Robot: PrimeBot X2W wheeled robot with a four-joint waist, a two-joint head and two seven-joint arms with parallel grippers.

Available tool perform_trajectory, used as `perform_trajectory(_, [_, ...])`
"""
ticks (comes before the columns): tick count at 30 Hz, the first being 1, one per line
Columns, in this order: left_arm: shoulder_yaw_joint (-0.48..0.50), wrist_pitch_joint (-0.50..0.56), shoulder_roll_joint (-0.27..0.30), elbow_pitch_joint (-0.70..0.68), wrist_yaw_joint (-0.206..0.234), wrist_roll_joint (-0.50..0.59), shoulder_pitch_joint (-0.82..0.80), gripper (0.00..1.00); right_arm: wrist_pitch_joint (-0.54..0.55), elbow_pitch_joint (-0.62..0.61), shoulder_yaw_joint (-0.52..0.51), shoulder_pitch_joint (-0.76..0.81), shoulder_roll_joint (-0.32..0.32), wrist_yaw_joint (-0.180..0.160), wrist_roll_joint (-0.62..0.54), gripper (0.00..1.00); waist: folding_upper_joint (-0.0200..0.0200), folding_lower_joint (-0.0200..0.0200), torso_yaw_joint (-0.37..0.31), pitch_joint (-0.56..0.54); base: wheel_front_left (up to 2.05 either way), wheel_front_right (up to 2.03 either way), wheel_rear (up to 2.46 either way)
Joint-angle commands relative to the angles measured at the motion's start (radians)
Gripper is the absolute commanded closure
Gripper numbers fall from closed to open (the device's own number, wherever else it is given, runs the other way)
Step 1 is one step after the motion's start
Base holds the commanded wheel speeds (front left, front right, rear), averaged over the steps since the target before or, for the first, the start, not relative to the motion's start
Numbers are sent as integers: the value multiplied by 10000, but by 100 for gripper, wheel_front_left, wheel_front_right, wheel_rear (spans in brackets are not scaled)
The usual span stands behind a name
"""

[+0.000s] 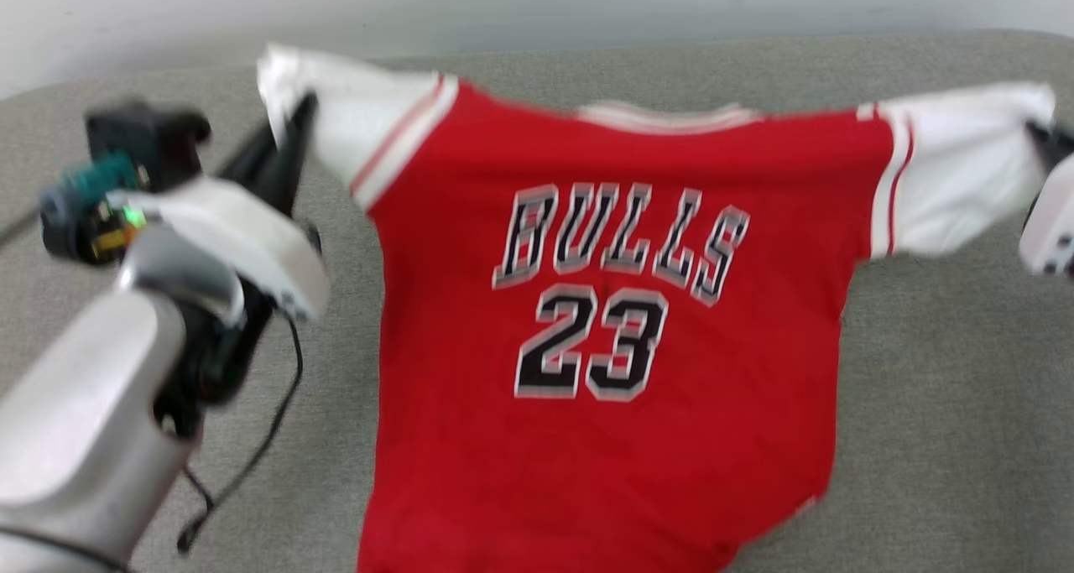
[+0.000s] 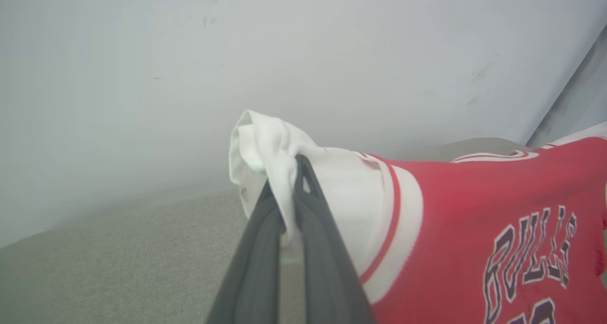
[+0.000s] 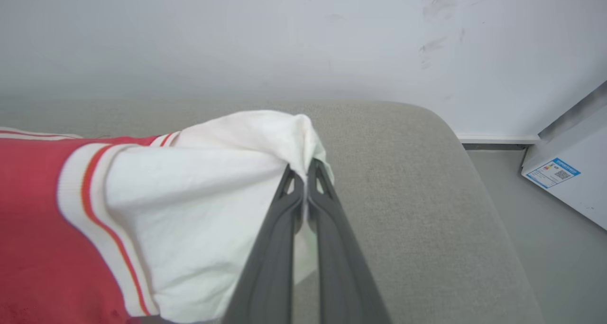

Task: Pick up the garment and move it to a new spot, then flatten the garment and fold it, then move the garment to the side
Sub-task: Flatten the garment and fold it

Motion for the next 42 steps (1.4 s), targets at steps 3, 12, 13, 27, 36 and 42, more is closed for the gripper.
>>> perform_trajectory(3, [252, -139, -546, 1307, -482, 28, -1879, 100, -675, 255, -148, -1623, 199, -7, -673, 100, -1, 0, -93, 148, 0, 0, 0])
perform_trajectory(12, [488, -940, -1236, 4318, -1594, 421, -5399, 100, -1774, 940, -367, -4743, 369, -8, -1593, 100, -1, 0, -169, 1174, 0, 0, 0])
perform_trajectory(13, [523, -1078, -1265, 4616, -1661, 502, -5781, 100, -1898, 1021, -397, -5114, 425, -8, -1664, 100, -1, 0, -187, 1328, 0, 0, 0])
perform_trajectory(27, [951, -2893, -995, 7627, -2934, 1323, -10368, 100, -3410, 2424, 33, -9799, 1385, -8, -2420, 100, -1, 0, -563, 4350, 0, 0, 0])
perform_trajectory(36, [990, -3279, -1450, 8871, -3488, 1023, -9607, 100, -3714, 3504, 1260, -9342, 1731, -8, -1988, 100, -1, 0, -442, 4738, 0, 0, 0])
perform_trajectory(42, [1534, -3346, -1609, 8688, -3619, 860, -7879, 100, -3688, 3448, 2288, -7562, 1631, -8, -1176, 100, -1, 0, -391, 4008, 0, 0, 0])
